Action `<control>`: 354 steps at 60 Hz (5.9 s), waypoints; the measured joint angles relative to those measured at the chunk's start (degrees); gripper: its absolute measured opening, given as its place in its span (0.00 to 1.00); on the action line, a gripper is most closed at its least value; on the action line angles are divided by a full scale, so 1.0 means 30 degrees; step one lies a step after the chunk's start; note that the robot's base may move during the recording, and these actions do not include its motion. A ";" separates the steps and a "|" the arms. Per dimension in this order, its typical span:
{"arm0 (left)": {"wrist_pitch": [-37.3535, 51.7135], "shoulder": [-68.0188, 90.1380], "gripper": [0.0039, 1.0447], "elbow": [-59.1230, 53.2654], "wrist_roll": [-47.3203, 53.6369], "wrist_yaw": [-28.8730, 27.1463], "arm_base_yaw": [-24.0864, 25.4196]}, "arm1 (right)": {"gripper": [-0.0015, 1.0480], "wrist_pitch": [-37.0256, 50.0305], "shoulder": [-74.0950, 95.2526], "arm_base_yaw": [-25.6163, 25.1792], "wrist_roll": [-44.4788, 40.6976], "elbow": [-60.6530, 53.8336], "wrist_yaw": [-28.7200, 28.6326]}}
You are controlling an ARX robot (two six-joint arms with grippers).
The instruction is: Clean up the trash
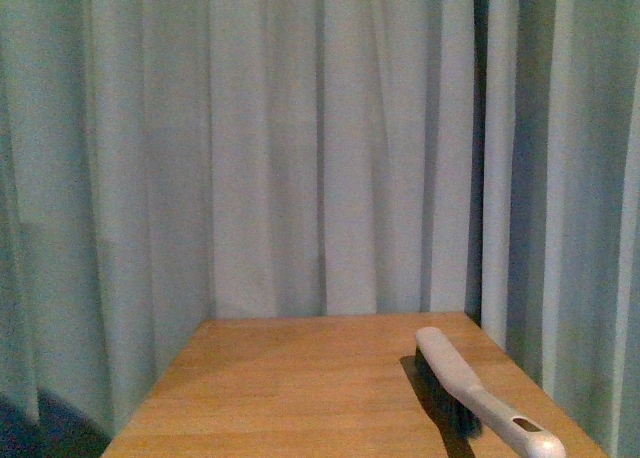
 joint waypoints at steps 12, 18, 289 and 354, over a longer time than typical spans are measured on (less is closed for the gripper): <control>0.0000 -0.0007 0.25 0.0000 -0.0007 0.0000 0.0007 | 0.93 -0.4007 0.5799 0.1464 0.2805 0.6936 -0.2222; 0.0000 0.0000 0.25 0.0000 -0.0007 0.0000 0.0007 | 0.93 -0.5741 0.8204 0.2193 0.4401 0.9697 -0.2892; 0.0022 -0.0066 0.25 -0.0036 -0.0080 -0.0007 0.0066 | 0.18 1.3027 -0.2790 0.9122 -0.6237 -0.1683 0.6076; -1.6444 0.4095 0.25 0.4881 0.6783 0.6149 0.8313 | 0.18 1.3027 -0.2820 0.9143 -0.6368 -0.1683 0.6040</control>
